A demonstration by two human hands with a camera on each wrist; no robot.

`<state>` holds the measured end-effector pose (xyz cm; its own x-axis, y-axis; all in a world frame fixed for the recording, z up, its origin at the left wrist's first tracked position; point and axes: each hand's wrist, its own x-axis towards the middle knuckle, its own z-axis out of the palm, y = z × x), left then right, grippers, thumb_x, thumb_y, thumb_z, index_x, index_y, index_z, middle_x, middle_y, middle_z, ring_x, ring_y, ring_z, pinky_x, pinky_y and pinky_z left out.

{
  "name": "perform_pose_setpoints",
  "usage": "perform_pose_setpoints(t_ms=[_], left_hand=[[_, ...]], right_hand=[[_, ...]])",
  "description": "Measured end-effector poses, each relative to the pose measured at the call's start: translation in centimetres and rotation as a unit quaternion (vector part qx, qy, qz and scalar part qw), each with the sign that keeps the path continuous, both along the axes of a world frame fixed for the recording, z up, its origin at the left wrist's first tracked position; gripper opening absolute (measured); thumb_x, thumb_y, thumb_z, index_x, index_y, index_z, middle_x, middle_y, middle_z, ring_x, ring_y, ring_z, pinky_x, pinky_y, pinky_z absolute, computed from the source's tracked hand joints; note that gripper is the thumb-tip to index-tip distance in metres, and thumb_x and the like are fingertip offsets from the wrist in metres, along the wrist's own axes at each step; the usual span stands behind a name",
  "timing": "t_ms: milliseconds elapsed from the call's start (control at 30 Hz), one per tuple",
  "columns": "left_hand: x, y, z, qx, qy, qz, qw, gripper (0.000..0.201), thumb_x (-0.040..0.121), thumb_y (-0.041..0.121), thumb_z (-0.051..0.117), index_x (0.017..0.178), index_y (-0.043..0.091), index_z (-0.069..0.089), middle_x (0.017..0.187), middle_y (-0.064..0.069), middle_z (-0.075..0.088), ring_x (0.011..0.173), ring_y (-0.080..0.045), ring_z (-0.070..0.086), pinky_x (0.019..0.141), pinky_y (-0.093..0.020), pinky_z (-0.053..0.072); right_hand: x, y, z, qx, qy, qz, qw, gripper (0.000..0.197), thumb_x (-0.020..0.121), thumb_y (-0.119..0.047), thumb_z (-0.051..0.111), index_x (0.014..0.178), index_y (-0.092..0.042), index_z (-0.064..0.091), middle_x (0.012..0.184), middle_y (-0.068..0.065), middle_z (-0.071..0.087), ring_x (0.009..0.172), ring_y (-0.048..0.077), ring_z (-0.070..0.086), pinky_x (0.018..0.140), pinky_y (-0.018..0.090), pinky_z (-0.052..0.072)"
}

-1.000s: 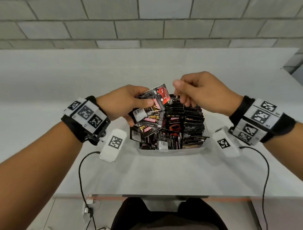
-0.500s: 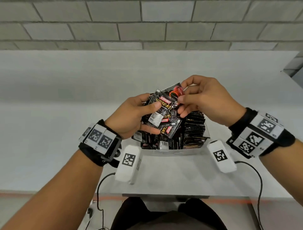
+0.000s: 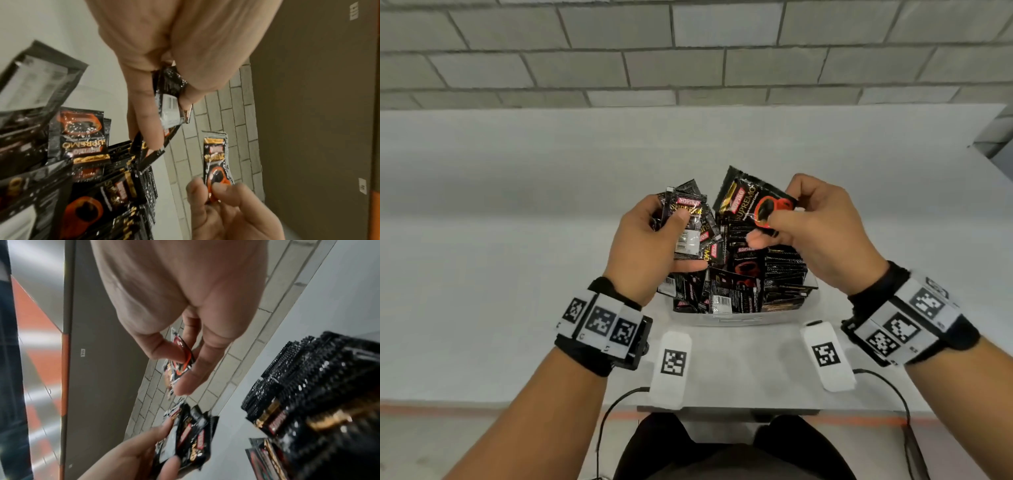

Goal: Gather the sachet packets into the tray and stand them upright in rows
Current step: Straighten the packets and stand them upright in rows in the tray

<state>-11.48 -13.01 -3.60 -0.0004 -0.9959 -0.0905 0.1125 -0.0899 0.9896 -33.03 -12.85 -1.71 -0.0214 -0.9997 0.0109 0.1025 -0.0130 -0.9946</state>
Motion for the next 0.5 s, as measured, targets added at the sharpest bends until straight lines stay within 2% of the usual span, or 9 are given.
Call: perform_pose_setpoints(t_ms=[100,200,267,367,433,500], left_hand=[[-0.9,0.6,0.0,0.011,0.035,-0.032,0.999,0.017,0.102,0.016,0.059,0.117,0.010,0.063,0.117,-0.014,0.071,0.099,-0.032,0.075,0.070,-0.048,0.063],[-1.5,1.0,0.1,0.013,0.063,-0.051,0.997,0.021,0.101,0.015,0.060,0.120,0.004,0.059,0.119,-0.019,0.069,0.101,-0.032,0.074,0.077,-0.053,0.062],[-1.6,1.0,-0.1,0.003,0.050,-0.044,0.998,0.017,0.100,0.011,0.061,0.117,0.007,0.060,0.118,-0.019,0.069,0.100,-0.031,0.074,0.076,-0.052,0.062],[-1.4,0.9,-0.4,-0.003,0.036,-0.007,0.999,0.010,0.101,0.008,0.060,0.111,0.009,0.062,0.115,-0.018,0.069,0.097,-0.033,0.074,0.070,-0.046,0.063],[-1.2,0.8,-0.4,0.005,0.041,0.002,0.999,0.009,0.101,0.008,0.059,0.109,0.008,0.061,0.114,-0.018,0.069,0.097,-0.035,0.074,0.069,-0.046,0.063],[-1.3,1.0,-0.3,0.018,0.060,-0.021,0.998,0.013,0.101,0.007,0.058,0.114,0.005,0.060,0.114,-0.017,0.071,0.097,-0.037,0.074,0.071,-0.048,0.063]], right_hand=[[0.8,0.6,-0.9,0.027,-0.007,0.007,1.000,0.025,0.083,0.014,0.069,0.083,-0.003,0.051,0.063,0.026,0.060,0.066,0.046,0.072,0.066,0.054,0.063],[1.2,1.2,-1.2,0.067,0.022,0.037,0.997,0.017,0.087,0.000,0.073,0.085,0.000,0.056,0.070,0.028,0.068,0.064,0.042,0.070,0.055,0.041,0.061],[1.3,1.4,-1.2,0.082,0.012,0.061,0.995,0.016,0.087,-0.006,0.072,0.093,0.004,0.060,0.074,0.024,0.070,0.061,0.033,0.065,0.052,0.033,0.053],[1.3,1.9,-1.1,0.075,-0.046,0.076,0.993,0.035,0.083,-0.012,0.070,0.109,0.010,0.061,0.076,0.017,0.070,0.063,0.024,0.058,0.055,0.028,0.046],[1.5,2.2,-1.1,0.062,-0.072,0.085,0.992,0.038,0.082,-0.013,0.068,0.112,0.009,0.062,0.077,0.015,0.070,0.063,0.021,0.058,0.056,0.026,0.046],[2.0,2.6,-1.4,0.060,-0.059,0.085,0.993,0.033,0.086,-0.011,0.067,0.112,0.009,0.063,0.077,0.016,0.070,0.064,0.021,0.058,0.057,0.027,0.045]])
